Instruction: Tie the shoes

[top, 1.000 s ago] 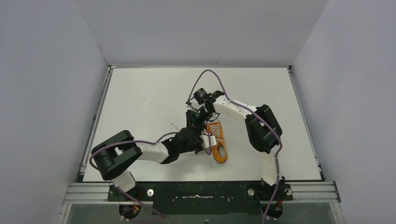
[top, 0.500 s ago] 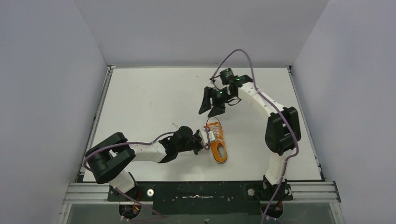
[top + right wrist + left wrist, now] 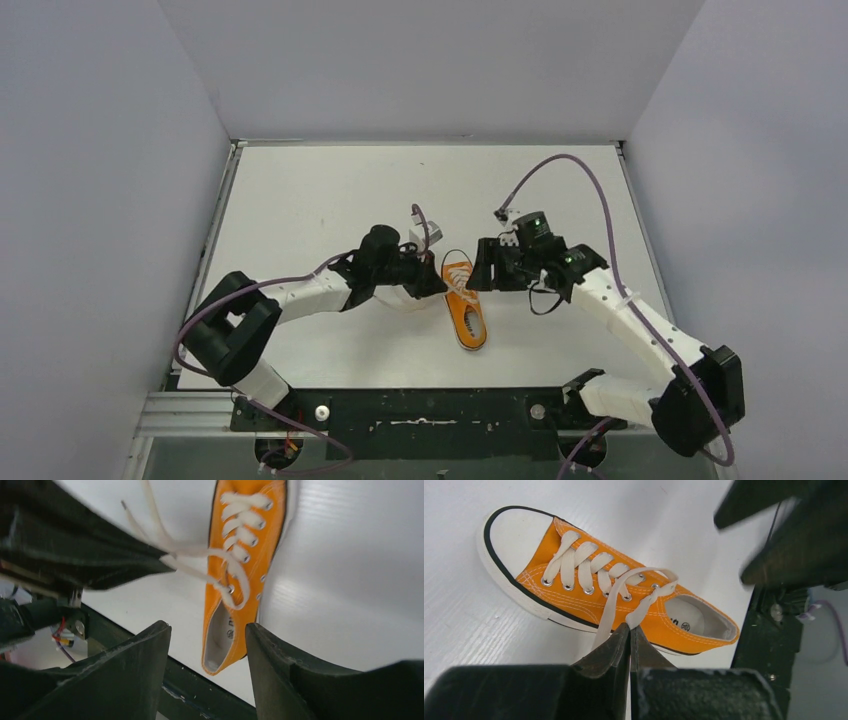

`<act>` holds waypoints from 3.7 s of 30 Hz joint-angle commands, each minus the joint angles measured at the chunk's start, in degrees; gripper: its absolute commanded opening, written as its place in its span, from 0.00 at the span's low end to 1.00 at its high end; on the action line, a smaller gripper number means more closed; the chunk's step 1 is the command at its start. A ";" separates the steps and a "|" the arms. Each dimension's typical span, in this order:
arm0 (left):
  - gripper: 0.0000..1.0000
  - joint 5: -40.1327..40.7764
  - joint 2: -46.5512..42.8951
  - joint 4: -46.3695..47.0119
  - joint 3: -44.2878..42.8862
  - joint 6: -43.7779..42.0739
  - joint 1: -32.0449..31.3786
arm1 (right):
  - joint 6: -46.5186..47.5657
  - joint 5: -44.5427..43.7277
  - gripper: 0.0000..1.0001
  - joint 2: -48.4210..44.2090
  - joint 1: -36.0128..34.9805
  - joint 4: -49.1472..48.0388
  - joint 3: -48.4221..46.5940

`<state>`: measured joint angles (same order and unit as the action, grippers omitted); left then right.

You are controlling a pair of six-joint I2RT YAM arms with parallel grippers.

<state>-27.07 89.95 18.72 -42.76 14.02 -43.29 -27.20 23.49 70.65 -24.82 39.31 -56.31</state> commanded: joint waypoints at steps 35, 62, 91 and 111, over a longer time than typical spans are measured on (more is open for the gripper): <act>0.00 -26.85 16.74 -24.76 -21.09 7.57 8.66 | 72.02 -14.59 0.59 28.06 -35.18 -40.87 0.67; 0.00 -25.28 13.76 -16.29 -18.11 15.34 9.64 | 21.25 -9.40 0.00 8.27 -35.47 -31.50 4.70; 0.00 -18.91 9.94 -17.82 -16.46 15.45 8.57 | -43.48 -36.21 0.00 9.86 -10.56 22.30 -0.53; 0.00 -24.04 11.10 -17.92 -17.59 16.13 7.52 | 21.20 9.74 0.53 -2.74 -2.36 -17.23 10.98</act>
<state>-48.66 102.67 1.34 -58.11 32.25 -35.64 -16.32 18.90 62.96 -34.06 36.07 -48.29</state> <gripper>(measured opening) 0.004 0.536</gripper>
